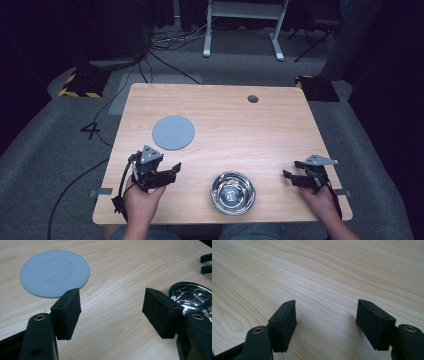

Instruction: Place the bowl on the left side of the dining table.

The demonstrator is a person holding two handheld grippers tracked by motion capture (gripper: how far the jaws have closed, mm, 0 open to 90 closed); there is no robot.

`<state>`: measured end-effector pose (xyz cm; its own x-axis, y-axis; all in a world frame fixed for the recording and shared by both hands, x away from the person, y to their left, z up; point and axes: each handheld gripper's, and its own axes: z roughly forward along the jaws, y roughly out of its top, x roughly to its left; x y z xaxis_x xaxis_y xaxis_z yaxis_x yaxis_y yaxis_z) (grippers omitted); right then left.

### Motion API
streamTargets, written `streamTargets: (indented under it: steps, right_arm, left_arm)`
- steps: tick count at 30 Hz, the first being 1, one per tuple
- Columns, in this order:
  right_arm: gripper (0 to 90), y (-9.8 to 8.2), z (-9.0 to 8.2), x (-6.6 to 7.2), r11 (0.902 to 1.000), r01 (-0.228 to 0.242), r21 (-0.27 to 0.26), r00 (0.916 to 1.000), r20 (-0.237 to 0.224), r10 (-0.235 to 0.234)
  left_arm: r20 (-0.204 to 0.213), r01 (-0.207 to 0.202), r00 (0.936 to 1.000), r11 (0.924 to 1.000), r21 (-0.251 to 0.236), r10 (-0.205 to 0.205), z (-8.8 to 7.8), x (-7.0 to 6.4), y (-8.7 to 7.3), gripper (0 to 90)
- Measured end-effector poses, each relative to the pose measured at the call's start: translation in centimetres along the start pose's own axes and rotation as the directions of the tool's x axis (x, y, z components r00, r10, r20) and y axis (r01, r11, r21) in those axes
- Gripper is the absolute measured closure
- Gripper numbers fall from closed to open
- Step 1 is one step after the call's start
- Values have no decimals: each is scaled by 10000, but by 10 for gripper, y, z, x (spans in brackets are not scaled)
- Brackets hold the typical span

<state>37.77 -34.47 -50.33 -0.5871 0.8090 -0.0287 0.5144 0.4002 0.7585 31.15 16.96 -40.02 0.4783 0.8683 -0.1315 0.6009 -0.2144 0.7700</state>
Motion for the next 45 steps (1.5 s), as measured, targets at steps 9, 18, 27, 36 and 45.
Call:
streamTargets:
  steps: [9, 18, 27, 36, 45]
  right_arm:
    - [326, 0, 0, 0, 10000, 1, 6, 10000, 8, -1]
    - [327, 0, 0, 0, 10000, 13, 16, 10000, -3, -13]
    - [322, 0, 0, 0, 10000, -15, 29, 10000, 20, 14]
    - [322, 0, 0, 0, 10000, 4, 24, 10000, 29, -4]
    - [321, 0, 0, 0, 10000, 10, 26, 10000, 31, -10]
  left_arm:
    - [538, -199, 9984, 9997, 152, 190, 6, -14, 16, 310]
    - [981, -618, 9935, 9976, 304, 585, 18, -36, 34, 308]
    - [1554, -1055, 9834, 9920, 693, 937, 37, -57, 44, 306]
    - [2139, -1427, 9690, 9867, 778, 1233, 53, -76, 48, 303]
    - [2382, -1167, 9686, 9764, 1817, 714, 86, -79, 35, 297]
